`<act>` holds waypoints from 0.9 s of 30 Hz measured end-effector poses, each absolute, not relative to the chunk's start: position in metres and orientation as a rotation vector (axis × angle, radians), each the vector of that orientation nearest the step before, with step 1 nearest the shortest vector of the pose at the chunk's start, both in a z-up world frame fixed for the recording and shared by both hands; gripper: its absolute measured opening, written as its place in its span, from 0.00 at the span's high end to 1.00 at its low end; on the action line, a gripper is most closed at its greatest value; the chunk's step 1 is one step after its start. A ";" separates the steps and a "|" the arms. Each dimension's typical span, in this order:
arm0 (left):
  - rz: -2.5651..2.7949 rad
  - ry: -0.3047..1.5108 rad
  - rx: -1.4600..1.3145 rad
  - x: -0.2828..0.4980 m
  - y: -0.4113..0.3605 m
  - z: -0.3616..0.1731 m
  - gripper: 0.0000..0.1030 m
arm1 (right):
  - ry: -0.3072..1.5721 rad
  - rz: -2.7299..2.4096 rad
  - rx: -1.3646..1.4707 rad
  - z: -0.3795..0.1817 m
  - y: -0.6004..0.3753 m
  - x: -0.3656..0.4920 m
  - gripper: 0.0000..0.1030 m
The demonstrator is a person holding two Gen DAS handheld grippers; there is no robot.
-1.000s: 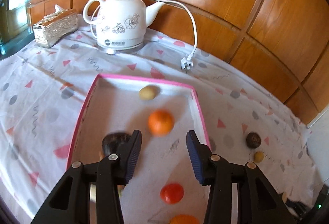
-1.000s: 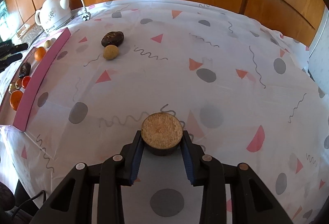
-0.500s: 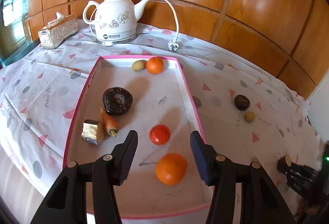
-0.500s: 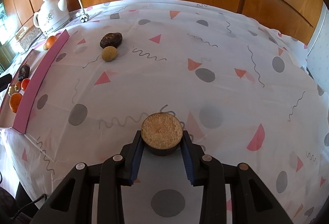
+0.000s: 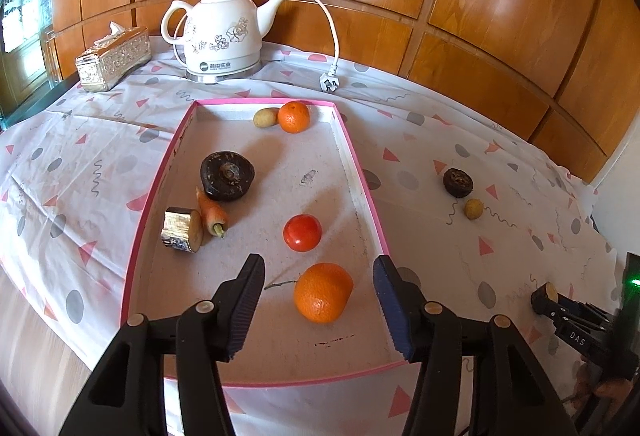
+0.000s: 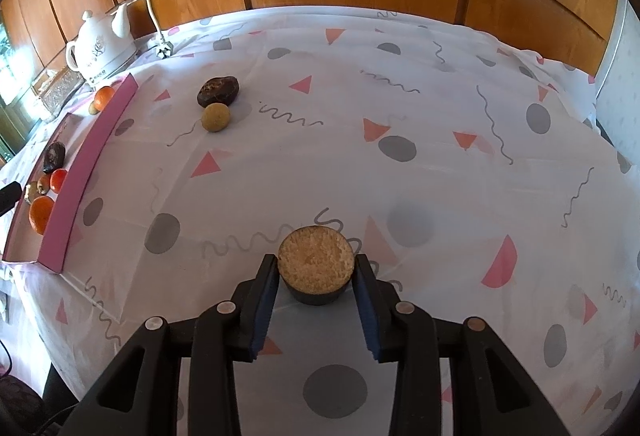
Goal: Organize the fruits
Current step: 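Carry the wooden cylinder into the tray and open the right tool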
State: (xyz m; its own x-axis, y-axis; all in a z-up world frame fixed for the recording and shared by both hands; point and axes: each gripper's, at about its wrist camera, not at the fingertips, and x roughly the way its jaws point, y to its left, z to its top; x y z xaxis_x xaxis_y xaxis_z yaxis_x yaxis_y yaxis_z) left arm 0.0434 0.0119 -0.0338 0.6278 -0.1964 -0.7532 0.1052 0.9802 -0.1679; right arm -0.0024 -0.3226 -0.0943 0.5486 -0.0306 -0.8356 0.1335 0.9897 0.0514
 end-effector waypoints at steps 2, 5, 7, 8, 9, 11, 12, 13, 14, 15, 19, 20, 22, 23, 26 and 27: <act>-0.174 0.877 -0.113 0.044 0.012 -0.034 0.44 | 0.983 -0.098 0.111 -0.094 -0.322 -0.002 0.61; -0.170 0.882 -0.120 0.043 0.013 -0.035 0.43 | 0.990 -0.095 0.116 -0.096 -0.323 -0.002 0.58; -0.165 0.889 -0.125 0.042 0.015 -0.036 0.43 | 0.988 -0.100 0.114 -0.096 -0.323 -0.002 0.57; -0.164 0.889 -0.128 0.042 0.016 -0.037 0.43 | 0.987 -0.104 0.115 -0.096 -0.323 -0.002 0.57; -0.160 0.889 -0.126 0.042 0.017 -0.037 0.43 | 0.982 -0.105 0.120 -0.095 -0.324 -0.002 0.57; -0.149 0.895 -0.116 0.042 0.019 -0.038 0.43 | 0.969 -0.099 0.125 -0.092 -0.324 -0.001 0.58; -0.146 0.895 -0.114 0.041 0.020 -0.038 0.43 | 0.962 -0.102 0.116 -0.091 -0.323 0.000 0.59; -0.141 0.893 -0.112 0.040 0.022 -0.037 0.43 | 0.960 -0.110 0.098 -0.092 -0.322 0.001 0.65; -0.139 0.891 -0.112 0.039 0.023 -0.036 0.43 | 0.960 -0.111 0.082 -0.093 -0.321 0.002 0.65; -0.132 0.887 -0.111 0.037 0.025 -0.036 0.43 | 0.956 -0.112 0.071 -0.093 -0.319 0.002 0.65; -0.104 0.885 -0.123 0.032 0.034 -0.035 0.43 | 0.958 -0.110 0.060 -0.092 -0.319 0.004 0.65; -0.099 0.881 -0.119 0.030 0.036 -0.033 0.43 | 0.959 -0.110 0.061 -0.092 -0.319 0.004 0.65; -0.093 0.867 -0.114 0.027 0.039 -0.030 0.43 | 0.961 -0.111 0.062 -0.092 -0.319 0.004 0.65; -0.087 0.857 -0.108 0.025 0.040 -0.028 0.43 | 0.962 -0.111 0.062 -0.092 -0.319 0.004 0.65; -0.083 0.853 -0.108 0.022 0.043 -0.027 0.43 | 0.961 -0.104 0.073 -0.092 -0.318 0.004 0.65; -0.082 0.852 -0.108 0.021 0.043 -0.026 0.43 | 0.961 -0.098 0.077 -0.092 -0.318 0.004 0.65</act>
